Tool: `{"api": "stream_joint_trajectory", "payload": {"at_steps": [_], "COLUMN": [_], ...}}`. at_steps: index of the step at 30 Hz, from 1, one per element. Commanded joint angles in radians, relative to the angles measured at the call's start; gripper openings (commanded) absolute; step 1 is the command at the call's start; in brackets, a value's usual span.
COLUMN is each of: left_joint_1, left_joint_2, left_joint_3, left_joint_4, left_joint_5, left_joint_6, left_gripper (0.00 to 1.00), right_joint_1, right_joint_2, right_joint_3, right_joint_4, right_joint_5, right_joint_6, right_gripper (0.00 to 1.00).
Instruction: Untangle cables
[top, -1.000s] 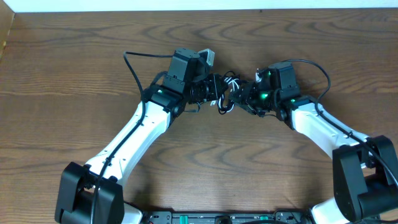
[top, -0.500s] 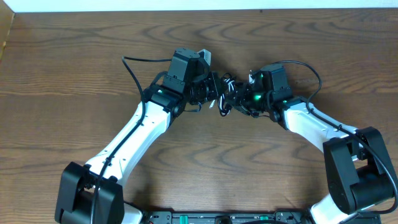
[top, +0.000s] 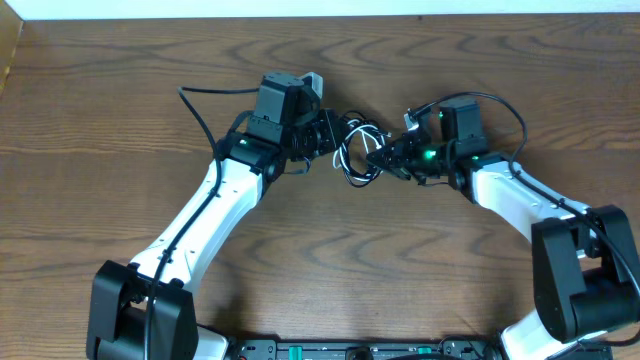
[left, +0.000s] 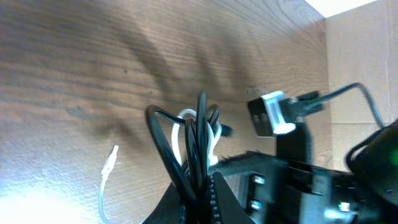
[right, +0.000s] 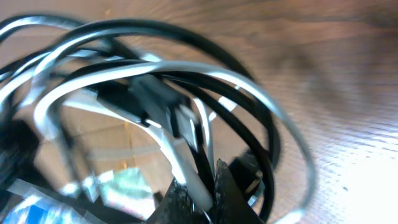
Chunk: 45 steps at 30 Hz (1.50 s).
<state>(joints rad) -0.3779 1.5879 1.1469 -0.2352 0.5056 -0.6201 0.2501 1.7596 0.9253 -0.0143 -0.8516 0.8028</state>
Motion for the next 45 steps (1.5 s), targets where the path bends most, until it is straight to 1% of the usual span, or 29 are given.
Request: {"api": "stream_joint_trajectory", "payload": {"at_steps": [1, 4, 9, 14, 17, 20, 21, 23, 25, 27, 31, 32, 34, 36, 37, 38, 41, 45], "left_joint_1": [0.021, 0.021, 0.021, 0.021, 0.021, 0.021, 0.021, 0.021, 0.026, 0.046, 0.093, 0.106, 0.133, 0.147, 0.151, 0.152, 0.152, 0.151], "left_joint_2": [-0.007, -0.007, -0.007, -0.007, -0.007, -0.006, -0.006, -0.006, -0.006, -0.006, -0.006, -0.006, -0.006, -0.006, -0.006, -0.006, -0.006, -0.006], "left_joint_3": [0.021, 0.021, 0.021, 0.021, 0.021, 0.021, 0.021, 0.021, 0.021, 0.021, 0.021, 0.021, 0.021, 0.021, 0.021, 0.021, 0.021, 0.021], "left_joint_4": [0.02, 0.047, 0.107, 0.206, 0.246, 0.247, 0.248, 0.261, 0.3, 0.358, 0.409, 0.414, 0.417, 0.416, 0.412, 0.401, 0.371, 0.318], "left_joint_5": [-0.044, -0.043, -0.044, -0.045, -0.047, -0.047, -0.047, -0.047, -0.047, -0.047, -0.047, -0.047, -0.046, -0.037, -0.03, -0.003, 0.034, 0.075], "left_joint_6": [0.131, 0.204, 0.306, 0.312, 0.312, 0.312, 0.308, 0.288, 0.213, 0.093, -0.055, -0.092, -0.155, -0.174, -0.175, -0.175, -0.174, -0.175], "left_gripper": [0.07, 0.07, 0.07, 0.07, 0.07, 0.08, 0.07, 0.07, 0.07, 0.07, 0.07, 0.07, 0.08, 0.07, 0.08, 0.08, 0.07, 0.07], "right_joint_1": [-0.011, -0.011, -0.011, 0.015, 0.043, 0.072, 0.078, 0.091, 0.113, 0.148, 0.18, 0.18, 0.175, 0.169, 0.167, 0.157, 0.123, 0.056], "right_joint_2": [-0.074, -0.105, -0.135, -0.137, -0.137, -0.138, -0.138, -0.138, -0.138, -0.138, -0.138, -0.138, -0.138, -0.138, -0.138, -0.139, -0.146, -0.171], "right_joint_3": [0.01, 0.01, 0.01, 0.01, 0.01, 0.01, 0.01, 0.01, 0.01, 0.01, 0.01, 0.01, 0.01, 0.01, 0.01, 0.01, 0.01, 0.01], "right_joint_4": [-0.007, -0.031, -0.101, -0.154, -0.117, 0.015, 0.031, 0.027, -0.009, -0.082, -0.249, -0.289, -0.351, -0.365, -0.365, -0.355, -0.35, -0.362], "right_joint_5": [-0.191, -0.218, -0.225, -0.256, -0.309, -0.438, -0.442, -0.418, -0.351, -0.239, 0.022, 0.089, 0.187, 0.206, 0.206, 0.206, 0.206, 0.206], "right_joint_6": [-0.106, -0.106, -0.149, -0.209, -0.26, -0.336, -0.347, -0.363, -0.371, -0.37, -0.34, -0.321, -0.302, -0.303, -0.303, -0.303, -0.303, -0.312], "right_gripper": [0.01, 0.01, 0.01, 0.01, 0.01, 0.01, 0.01, 0.01, 0.01, 0.01, 0.02, 0.04, 0.15, 0.27, 0.32, 0.47, 0.51, 0.63]}}
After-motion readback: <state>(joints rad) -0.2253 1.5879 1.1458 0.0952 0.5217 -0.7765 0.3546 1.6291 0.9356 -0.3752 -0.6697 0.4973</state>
